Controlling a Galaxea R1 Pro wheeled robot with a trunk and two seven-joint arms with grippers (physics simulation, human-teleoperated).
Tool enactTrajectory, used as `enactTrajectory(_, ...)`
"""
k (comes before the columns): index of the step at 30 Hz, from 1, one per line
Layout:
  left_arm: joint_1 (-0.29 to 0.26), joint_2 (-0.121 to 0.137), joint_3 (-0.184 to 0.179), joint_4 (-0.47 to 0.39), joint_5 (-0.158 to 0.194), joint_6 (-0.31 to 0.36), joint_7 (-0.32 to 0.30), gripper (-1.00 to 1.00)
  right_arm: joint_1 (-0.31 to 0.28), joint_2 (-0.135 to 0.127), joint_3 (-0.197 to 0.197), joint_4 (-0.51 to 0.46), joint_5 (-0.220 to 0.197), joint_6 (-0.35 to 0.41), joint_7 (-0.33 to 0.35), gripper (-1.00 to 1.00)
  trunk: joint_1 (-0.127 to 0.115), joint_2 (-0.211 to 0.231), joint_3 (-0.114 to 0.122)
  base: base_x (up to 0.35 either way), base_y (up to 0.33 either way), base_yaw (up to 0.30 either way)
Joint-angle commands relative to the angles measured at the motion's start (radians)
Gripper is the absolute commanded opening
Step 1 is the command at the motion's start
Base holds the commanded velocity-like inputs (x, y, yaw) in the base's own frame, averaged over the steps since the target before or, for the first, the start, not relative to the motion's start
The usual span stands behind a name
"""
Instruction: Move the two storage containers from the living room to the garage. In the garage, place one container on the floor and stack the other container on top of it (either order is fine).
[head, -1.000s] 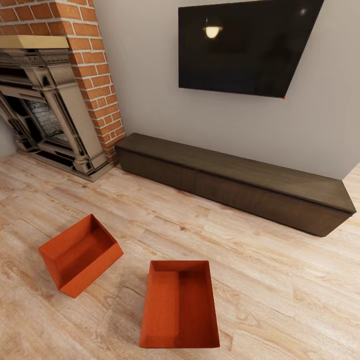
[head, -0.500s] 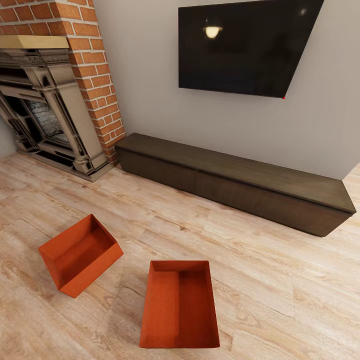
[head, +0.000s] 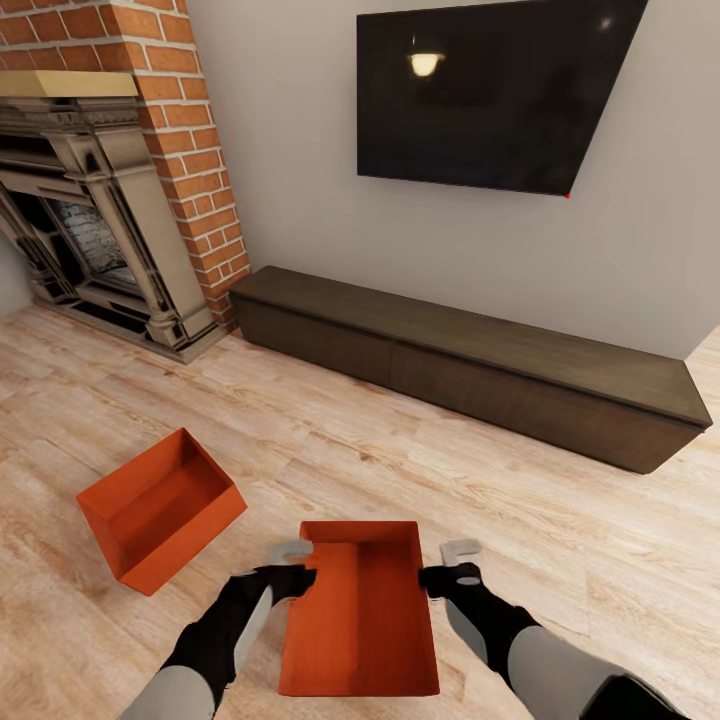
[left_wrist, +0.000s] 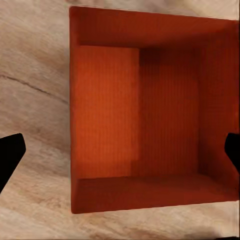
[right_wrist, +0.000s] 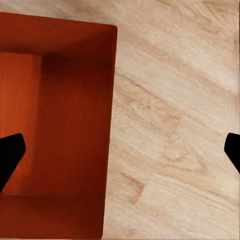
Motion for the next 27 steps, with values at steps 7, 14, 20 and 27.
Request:
enactTrajectory(7, -0.085, -0.037, -0.032, 0.072, -0.066, 0.010, 0.079, 1.00, -0.017, 0.008, 0.008, 0.046, -0.094, -0.050, -0.017, 1.00, 0.000, 0.000, -0.001, 0.000, 0.000, 0.000)
enactTrajectory(14, -0.098, -0.037, -0.038, 0.180, -0.088, -0.092, 0.116, 1.00, -0.018, 0.013, 0.007, 0.101, -0.152, -0.112, -0.018, 1.00, 0.000, 0.000, -0.001, 0.000, 0.000, 0.000)
enactTrajectory(20, -0.112, -0.037, -0.039, 0.263, -0.088, -0.120, 0.120, 1.00, -0.018, 0.031, 0.010, 0.167, -0.159, -0.082, -0.018, 1.00, 0.000, 0.000, -0.001, 0.000, 0.000, 0.000)
enactTrajectory(27, -0.116, -0.031, -0.034, 0.282, -0.078, -0.122, 0.120, 1.00, -0.020, 0.038, 0.012, 0.166, -0.155, 0.016, -0.018, 1.00, 0.000, 0.000, -0.001, 0.000, 0.000, 0.000)
